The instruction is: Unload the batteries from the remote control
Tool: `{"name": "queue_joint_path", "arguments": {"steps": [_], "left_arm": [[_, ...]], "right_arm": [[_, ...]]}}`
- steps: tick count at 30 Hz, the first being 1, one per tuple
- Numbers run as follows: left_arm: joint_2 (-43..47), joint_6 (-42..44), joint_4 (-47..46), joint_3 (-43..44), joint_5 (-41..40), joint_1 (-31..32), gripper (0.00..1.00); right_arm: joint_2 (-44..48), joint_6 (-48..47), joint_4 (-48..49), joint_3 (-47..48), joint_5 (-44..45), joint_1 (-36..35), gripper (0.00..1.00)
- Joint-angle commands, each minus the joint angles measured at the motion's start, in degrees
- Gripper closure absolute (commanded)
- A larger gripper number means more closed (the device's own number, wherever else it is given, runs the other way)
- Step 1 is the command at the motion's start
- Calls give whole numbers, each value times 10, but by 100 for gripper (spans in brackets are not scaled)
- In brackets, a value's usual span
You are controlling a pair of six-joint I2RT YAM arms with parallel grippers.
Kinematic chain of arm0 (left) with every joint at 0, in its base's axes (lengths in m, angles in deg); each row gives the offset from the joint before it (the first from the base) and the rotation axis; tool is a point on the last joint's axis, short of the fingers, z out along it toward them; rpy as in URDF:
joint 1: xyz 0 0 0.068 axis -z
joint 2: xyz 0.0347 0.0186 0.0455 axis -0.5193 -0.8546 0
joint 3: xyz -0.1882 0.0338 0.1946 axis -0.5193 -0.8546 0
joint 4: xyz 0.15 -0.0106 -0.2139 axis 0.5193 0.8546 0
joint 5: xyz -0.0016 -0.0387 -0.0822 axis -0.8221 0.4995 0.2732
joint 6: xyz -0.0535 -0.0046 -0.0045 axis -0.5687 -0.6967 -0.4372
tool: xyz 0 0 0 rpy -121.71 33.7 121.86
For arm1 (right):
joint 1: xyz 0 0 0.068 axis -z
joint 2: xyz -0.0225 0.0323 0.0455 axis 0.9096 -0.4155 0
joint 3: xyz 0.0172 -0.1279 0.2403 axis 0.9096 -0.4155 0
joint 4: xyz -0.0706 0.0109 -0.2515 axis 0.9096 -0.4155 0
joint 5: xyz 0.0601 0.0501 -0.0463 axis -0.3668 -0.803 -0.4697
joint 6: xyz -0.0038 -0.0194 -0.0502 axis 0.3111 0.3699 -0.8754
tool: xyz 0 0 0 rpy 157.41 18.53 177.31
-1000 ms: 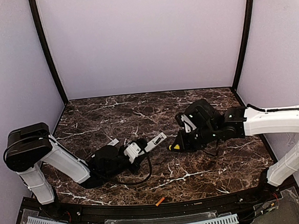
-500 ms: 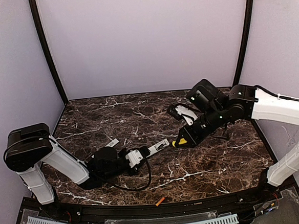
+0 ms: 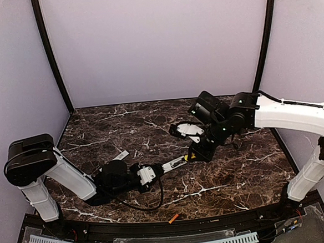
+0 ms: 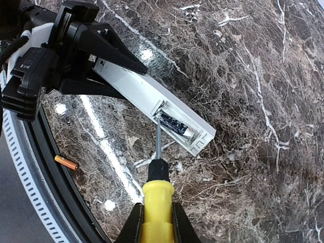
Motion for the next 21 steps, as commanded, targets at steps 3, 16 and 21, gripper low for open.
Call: {"name": "queue_joint_path", "arguments": {"steps": [3,16,21], "left_arm": [[19,12,8,-1,12,1,100],[10,11,28,7,35,0,100],[8,14,30,7,35,0,100]], "right_arm": [[-14,-72,14,21,11,3,100],[-25,-98,24,-5,2,22,100],[-30,-110,20,-2,-12,31,100]]}}
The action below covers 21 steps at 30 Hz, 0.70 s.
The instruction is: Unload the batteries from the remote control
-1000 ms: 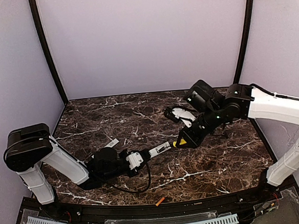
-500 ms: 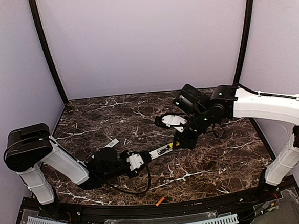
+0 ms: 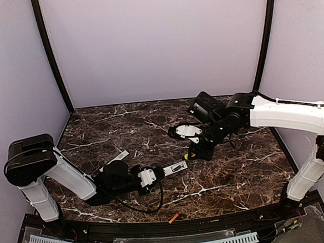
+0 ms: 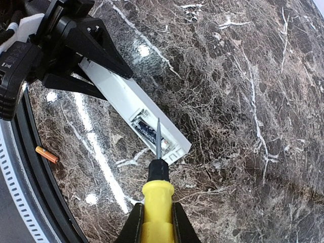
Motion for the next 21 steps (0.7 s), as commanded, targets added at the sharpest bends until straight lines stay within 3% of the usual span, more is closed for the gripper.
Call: {"name": "queue_joint_path", "arguments": {"steps": [1,21], "left_arm": [[8,6,4,6,8,0,100],[-2,28,14,10,5,4,100]], "right_arm": [[-9,-20,3,0,-23,10,100],[-62,-64,-34,19,-62,33,100]]}}
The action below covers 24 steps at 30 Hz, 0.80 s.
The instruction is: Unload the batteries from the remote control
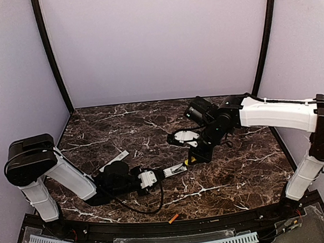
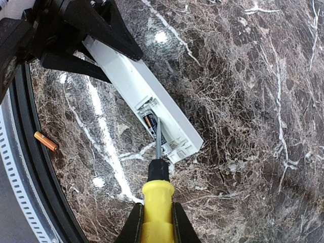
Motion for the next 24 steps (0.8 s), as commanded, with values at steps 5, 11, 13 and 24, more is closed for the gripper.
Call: {"name": "queue_joint_path", "arguments": {"steps": [5,11,13,24], "left_arm": [[-2,14,-2,11,0,6,100],[-5,17,-1,11,-2,6,100],[-6,19,-1,12,-6,6,100],[-21,33,-12,19,-66,6,100]], "right_arm": [[-24,-21,-25,17,-18,12,100],[-38,-26,-30,25,-33,16,100],[-44,-25,-29,28,-45,19,100],[-80,-23,-16,38,-79,29,100]]}}
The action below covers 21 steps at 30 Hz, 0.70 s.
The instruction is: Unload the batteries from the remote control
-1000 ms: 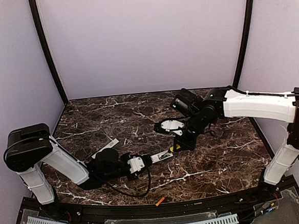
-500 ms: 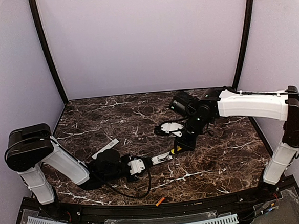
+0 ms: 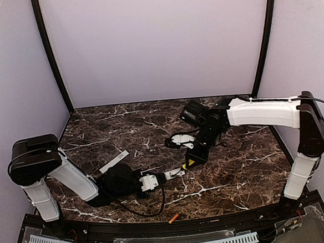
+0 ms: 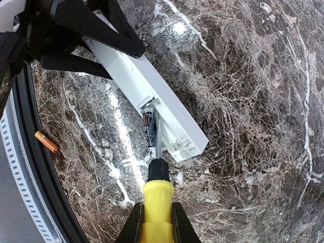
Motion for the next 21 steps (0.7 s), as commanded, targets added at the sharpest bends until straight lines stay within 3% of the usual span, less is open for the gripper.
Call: {"name": "queue_joint_path", "arguments": {"steps": [1,13,21], "left_arm": [[-6,15,-28,20,-51,2,100],[-29,32,-16,40,-107,2,100],[-23,31,-17,43,-136,2,100]], "right_arm": [[-14,-1,-2,15,-20,4,100],[-27,9,4,30,-9,6,100],[26,45,35,7,26,18,100]]}}
